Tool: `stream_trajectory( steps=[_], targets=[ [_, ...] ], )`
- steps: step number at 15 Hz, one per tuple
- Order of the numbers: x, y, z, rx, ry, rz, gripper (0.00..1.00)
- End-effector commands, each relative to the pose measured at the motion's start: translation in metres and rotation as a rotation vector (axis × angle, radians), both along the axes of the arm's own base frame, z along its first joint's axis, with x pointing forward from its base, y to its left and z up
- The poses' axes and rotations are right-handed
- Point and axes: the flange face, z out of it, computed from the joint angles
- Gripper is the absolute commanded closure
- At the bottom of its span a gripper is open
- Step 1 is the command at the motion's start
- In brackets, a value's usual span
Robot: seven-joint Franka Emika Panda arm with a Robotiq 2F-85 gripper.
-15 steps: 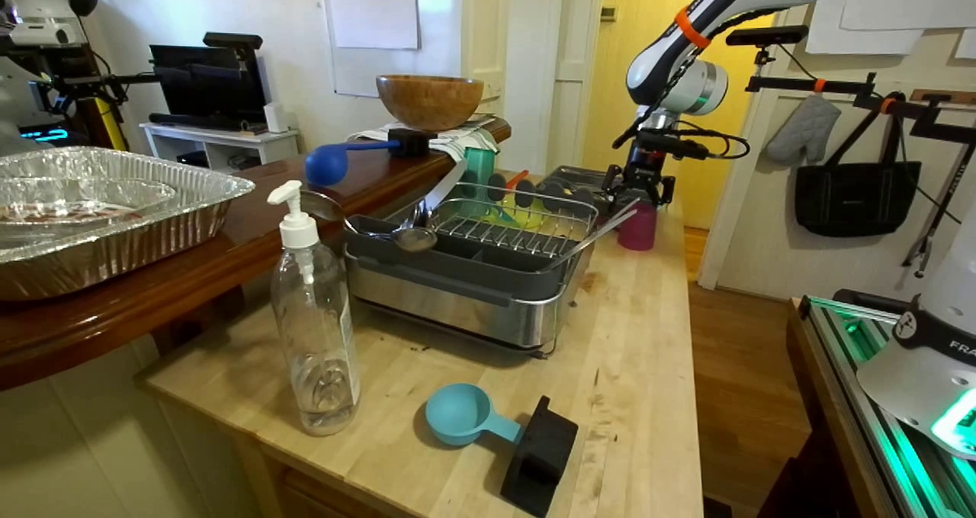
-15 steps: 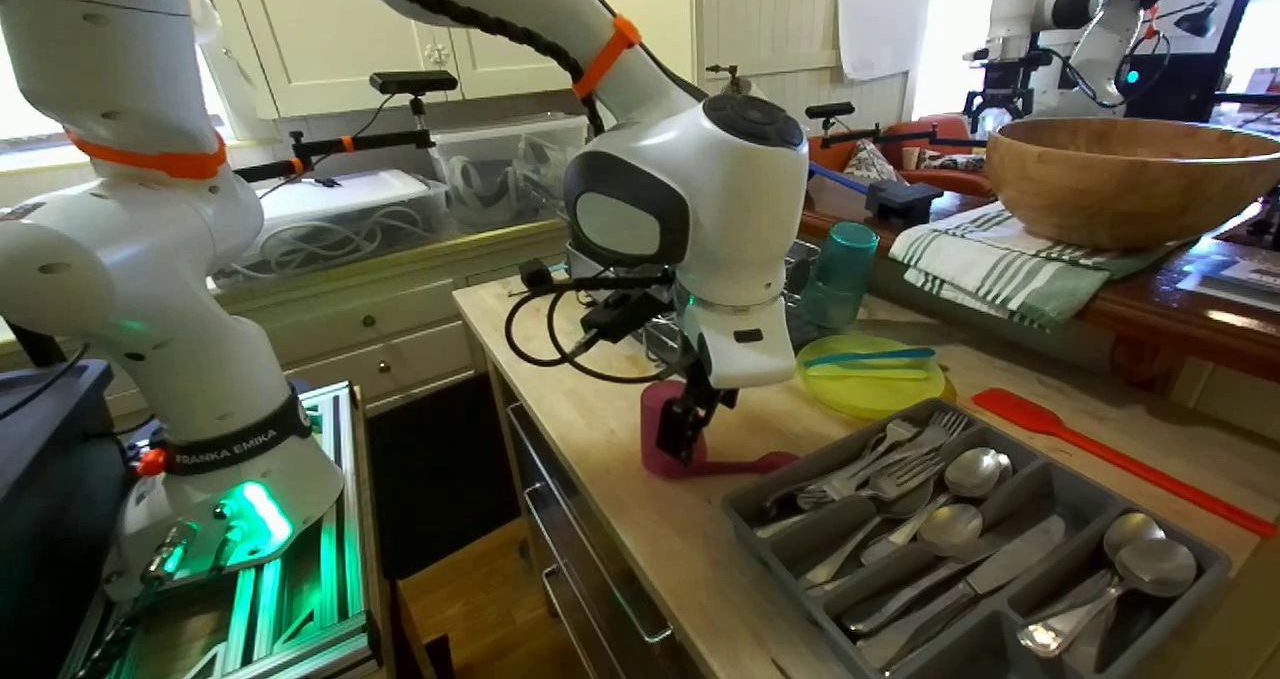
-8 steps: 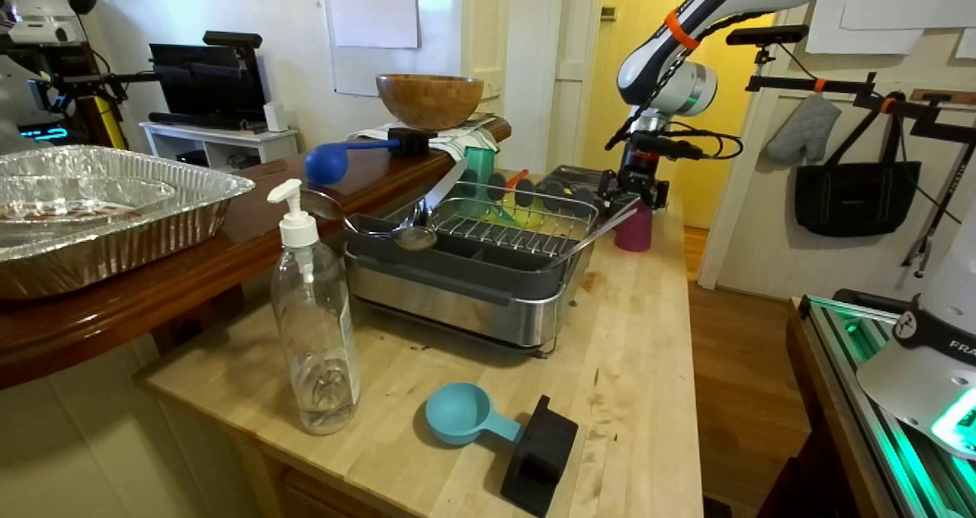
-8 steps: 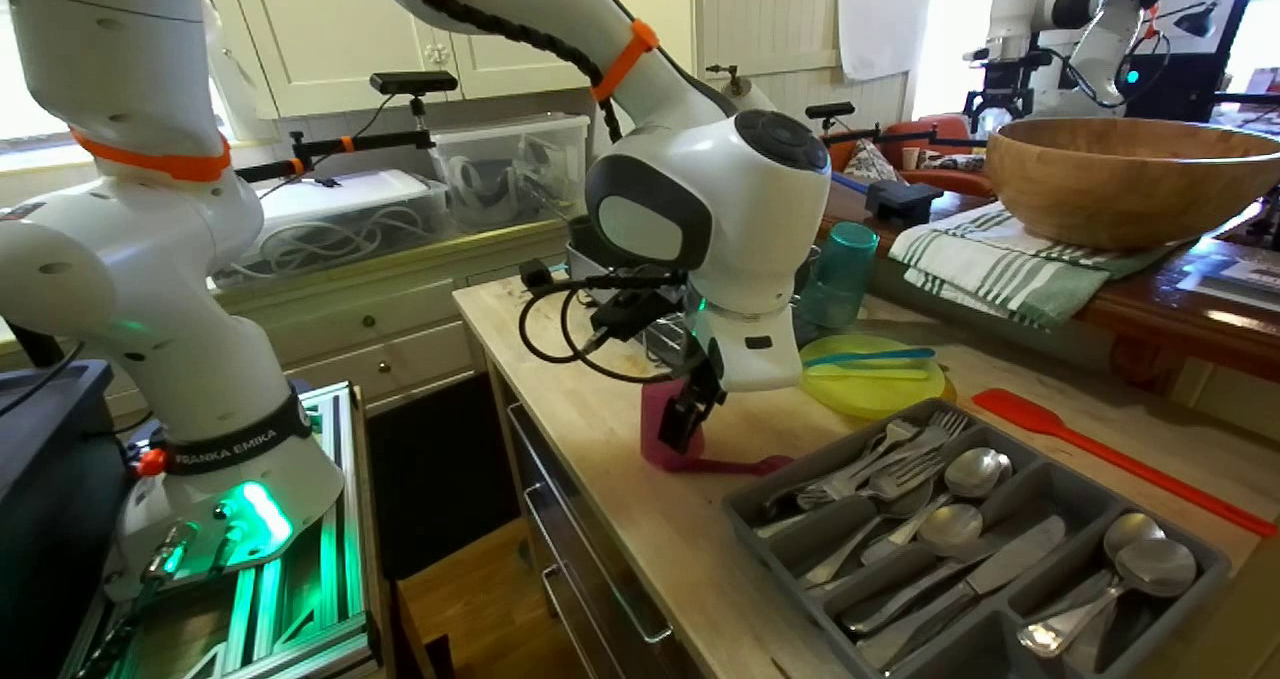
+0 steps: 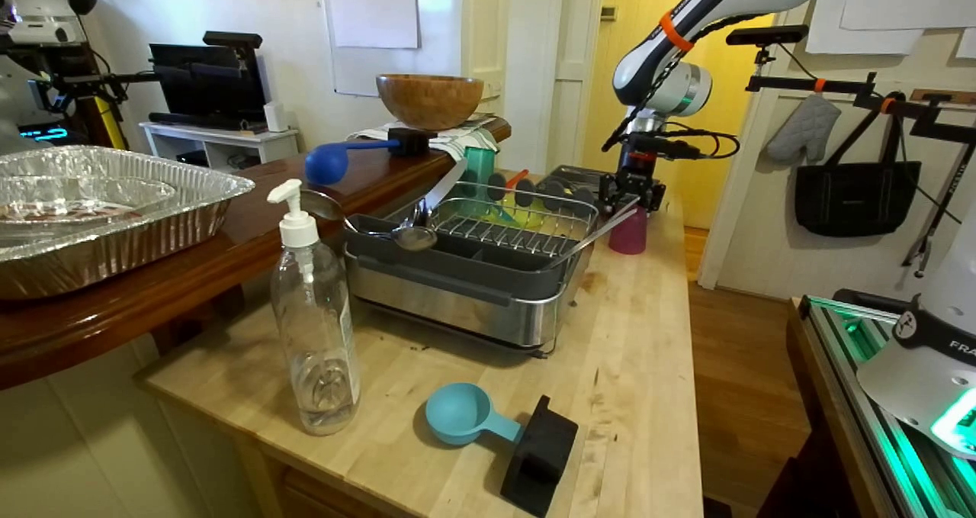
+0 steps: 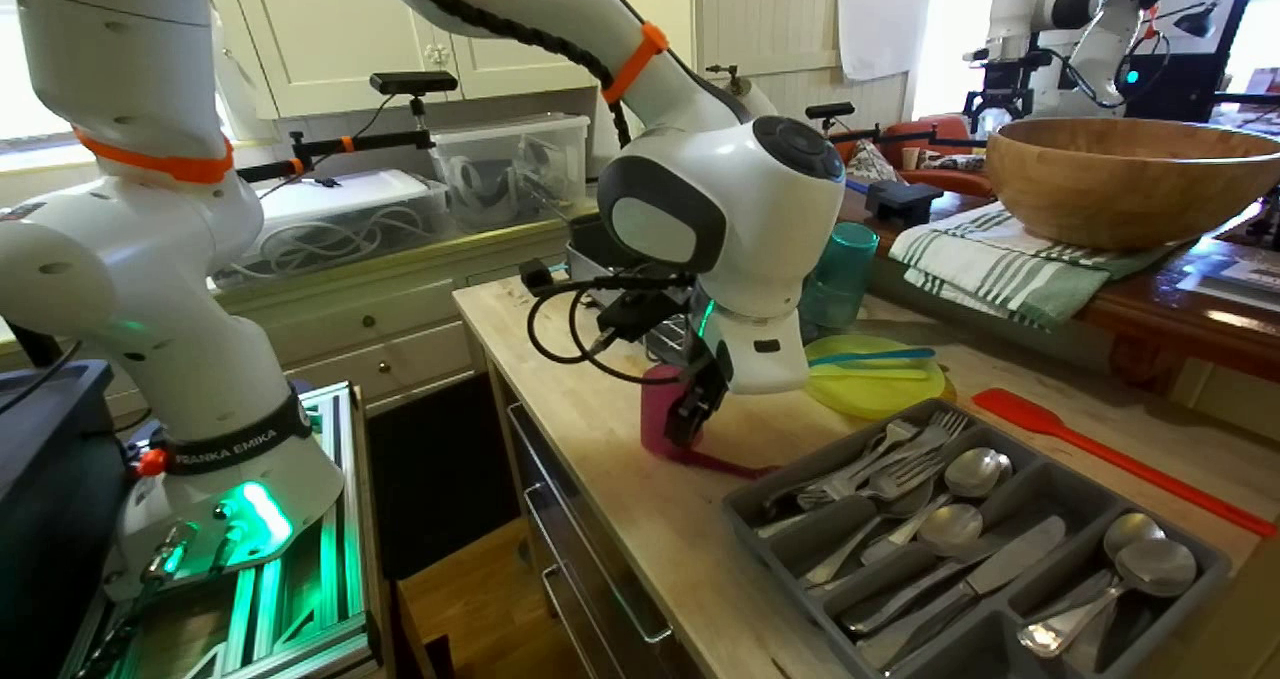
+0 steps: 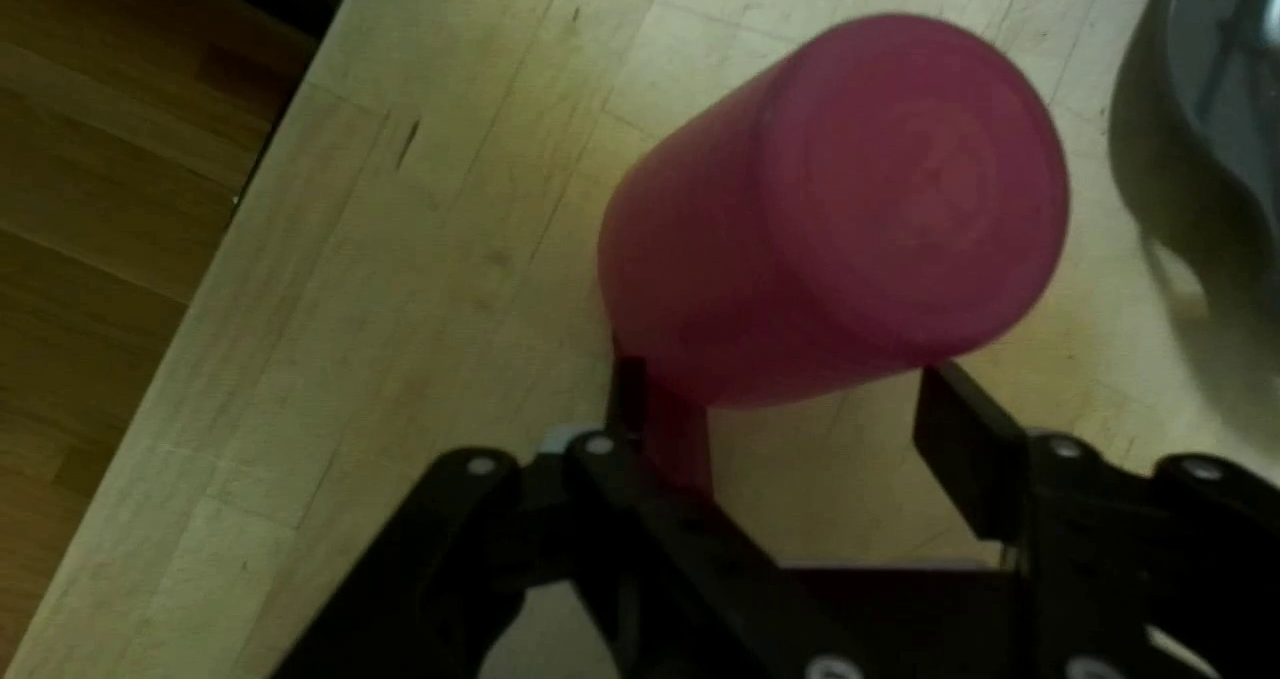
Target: Remove the purple cup from the dying rack and put it on the table
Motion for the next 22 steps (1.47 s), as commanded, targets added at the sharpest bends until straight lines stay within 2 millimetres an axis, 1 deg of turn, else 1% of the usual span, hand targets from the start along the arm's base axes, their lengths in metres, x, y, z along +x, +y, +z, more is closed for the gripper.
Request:
stream_trajectory(
  steps=[1, 4, 9, 10, 14, 16, 18, 20, 22],
  targets=[
    [0.005, 0.0, -0.005, 0.023, 0.019, 0.022, 0.01],
    [0.006, 0.004, -0.007, 0.04, 0.024, 0.031, 0.0],
    [0.007, 0.017, -0.011, 0.071, 0.044, 0.06, 0.0],
    [0.007, 0.019, -0.012, 0.076, 0.047, 0.065, 0.2],
    [0.01, 0.024, -0.013, 0.083, 0.051, 0.077, 0.48],
    [0.01, 0.025, -0.011, 0.082, 0.049, 0.081, 0.49],
    [0.011, 0.026, -0.004, 0.064, 0.044, 0.091, 0.5],
    [0.013, 0.029, 0.008, 0.022, 0.033, 0.115, 0.5],
    [0.017, 0.035, 0.025, -0.041, 0.013, 0.152, 0.5]
  ],
)
